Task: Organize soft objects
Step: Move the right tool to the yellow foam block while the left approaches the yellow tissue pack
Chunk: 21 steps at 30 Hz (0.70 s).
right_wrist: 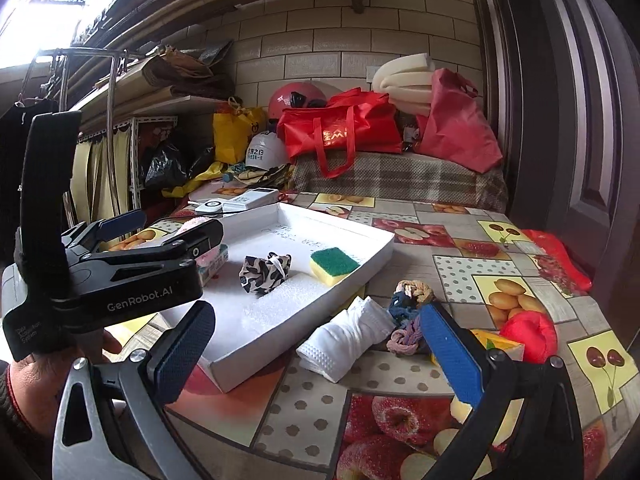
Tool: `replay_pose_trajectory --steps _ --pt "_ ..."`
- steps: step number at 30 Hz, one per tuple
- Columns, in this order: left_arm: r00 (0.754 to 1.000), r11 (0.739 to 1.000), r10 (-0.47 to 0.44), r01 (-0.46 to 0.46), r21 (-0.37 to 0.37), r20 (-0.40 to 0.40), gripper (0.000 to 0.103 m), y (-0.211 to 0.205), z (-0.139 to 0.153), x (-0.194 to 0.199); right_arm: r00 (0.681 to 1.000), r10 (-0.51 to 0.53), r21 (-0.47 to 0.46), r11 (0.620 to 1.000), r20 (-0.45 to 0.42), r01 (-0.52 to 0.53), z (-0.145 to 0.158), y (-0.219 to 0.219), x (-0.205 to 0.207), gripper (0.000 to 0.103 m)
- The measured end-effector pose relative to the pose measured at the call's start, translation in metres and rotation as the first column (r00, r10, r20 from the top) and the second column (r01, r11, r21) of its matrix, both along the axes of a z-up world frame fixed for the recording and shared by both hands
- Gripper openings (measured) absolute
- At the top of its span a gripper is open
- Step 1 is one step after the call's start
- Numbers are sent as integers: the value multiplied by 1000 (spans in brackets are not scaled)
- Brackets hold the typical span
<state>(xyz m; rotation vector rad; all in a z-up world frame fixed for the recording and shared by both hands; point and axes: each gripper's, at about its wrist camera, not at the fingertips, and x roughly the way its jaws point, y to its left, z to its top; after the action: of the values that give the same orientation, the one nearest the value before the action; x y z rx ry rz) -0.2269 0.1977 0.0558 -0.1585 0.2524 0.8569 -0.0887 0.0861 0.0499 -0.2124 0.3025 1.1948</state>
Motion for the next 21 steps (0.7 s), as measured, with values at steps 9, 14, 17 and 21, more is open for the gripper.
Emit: replay_pose_trajectory --steps 9,14,17,21 --pt "987 988 -148 145 -55 -58 103 -35 -5 37 999 23 79 997 -32 -21 5 -66 58 103" --pt "950 949 -298 285 -134 -88 103 -40 -8 93 977 -4 -94 995 -213 -17 -8 -94 97 103" --pt "924 923 -370 355 -149 -94 103 -48 -8 109 978 -94 -94 993 -186 77 -7 -113 94 103" --pt "923 931 -363 355 -80 -128 102 -63 -5 111 974 -147 -210 972 -171 109 -14 -94 97 102"
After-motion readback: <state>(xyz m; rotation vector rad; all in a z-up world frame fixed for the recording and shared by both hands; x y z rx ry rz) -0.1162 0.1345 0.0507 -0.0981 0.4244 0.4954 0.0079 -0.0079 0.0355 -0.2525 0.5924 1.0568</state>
